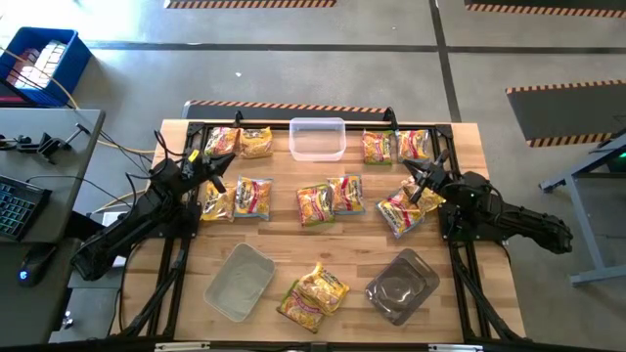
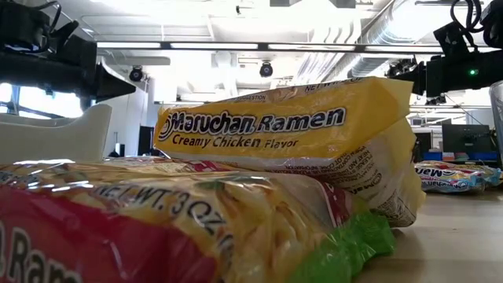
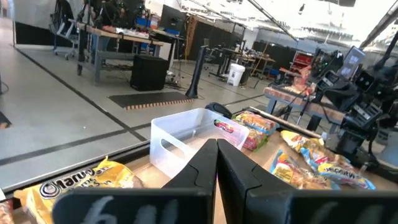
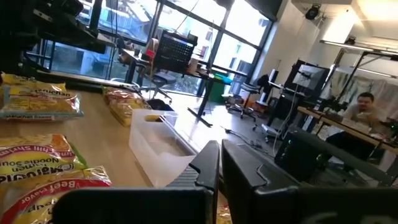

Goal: Sort Maruchan noodles
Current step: Put the light blue noodle pack into the transparent bin

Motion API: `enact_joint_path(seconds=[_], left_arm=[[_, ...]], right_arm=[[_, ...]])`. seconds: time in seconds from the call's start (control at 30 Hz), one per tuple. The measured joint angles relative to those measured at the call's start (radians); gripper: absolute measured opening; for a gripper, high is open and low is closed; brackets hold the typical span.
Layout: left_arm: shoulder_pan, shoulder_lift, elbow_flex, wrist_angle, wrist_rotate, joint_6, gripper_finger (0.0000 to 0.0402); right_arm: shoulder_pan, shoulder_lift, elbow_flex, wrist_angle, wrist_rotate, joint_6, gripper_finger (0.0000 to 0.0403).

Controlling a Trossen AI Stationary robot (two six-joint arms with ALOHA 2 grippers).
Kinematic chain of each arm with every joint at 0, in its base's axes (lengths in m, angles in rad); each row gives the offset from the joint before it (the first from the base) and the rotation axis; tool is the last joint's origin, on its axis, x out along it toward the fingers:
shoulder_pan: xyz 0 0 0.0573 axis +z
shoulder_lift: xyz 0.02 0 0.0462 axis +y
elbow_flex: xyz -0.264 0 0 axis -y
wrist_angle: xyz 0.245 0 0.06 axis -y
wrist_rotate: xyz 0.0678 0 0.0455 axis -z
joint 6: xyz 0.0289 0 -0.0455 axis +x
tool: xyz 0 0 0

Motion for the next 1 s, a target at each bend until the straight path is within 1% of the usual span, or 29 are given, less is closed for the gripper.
enact_joint_path(seconds=[0.1, 0.2, 0.27, 0.37, 0.47, 0.5, 0.57, 0.7, 0.8, 0.9, 1.0], left_arm=[[0.0, 0.0, 0.0, 0.014, 0.0, 0.009, 0.0003], [0.0, 0.0, 0.0, 0.013, 0.0, 0.012, 0.0003], [0.0, 0.0, 0.0, 0.032, 0.0, 0.008, 0.0003], [0.0, 0.0, 0.0, 0.04, 0.0, 0.008, 0.0003], [0.0, 0.0, 0.0, 0.035, 0.016, 0.007, 0.0003], [0.0, 0.0, 0.0, 0.036, 0.029, 0.007, 0.0003], [0.0, 0.0, 0.0, 0.048, 0.058, 0.008, 0.0003], [-0.003, 0.0, 0.0, 0.082, 0.066, 0.008, 0.0003], [-0.003, 0.0, 0.0, 0.102, 0.066, 0.014, 0.0003], [-0.003, 0.0, 0.0, 0.1, 0.066, 0.031, 0.0003], [-0.003, 0.0, 0.0, 0.099, 0.066, 0.034, 0.0003]], right_arm=[[0.001, 0.0, 0.0, 0.0, -0.006, 0.09, 0.0009], [0.001, 0.0, 0.0, 0.002, -0.038, 0.296, 0.0009], [0.001, 0.0, 0.0, 0.018, -0.051, 0.391, 0.0009], [-0.001, 0.0, 0.0, 0.061, 0.0, 0.384, 0.0009], [-0.002, 0.008, 0.0, 0.144, 0.009, 0.462, 0.0009], [-0.005, 0.02, 0.0, 0.185, -0.004, 0.481, 0.0009], [-0.009, 0.058, 0.0, 0.252, -0.075, 0.514, 0.0009], [-0.004, 0.214, 0.001, 0.356, -0.172, 0.599, 0.0012], [0.013, 0.372, 0.04, 0.347, -0.207, 0.663, 0.0027], [0.036, 0.533, 0.118, 0.299, -0.213, 0.722, 0.0061], [0.056, 0.693, 0.216, 0.17, -0.223, 0.786, 0.0112]])
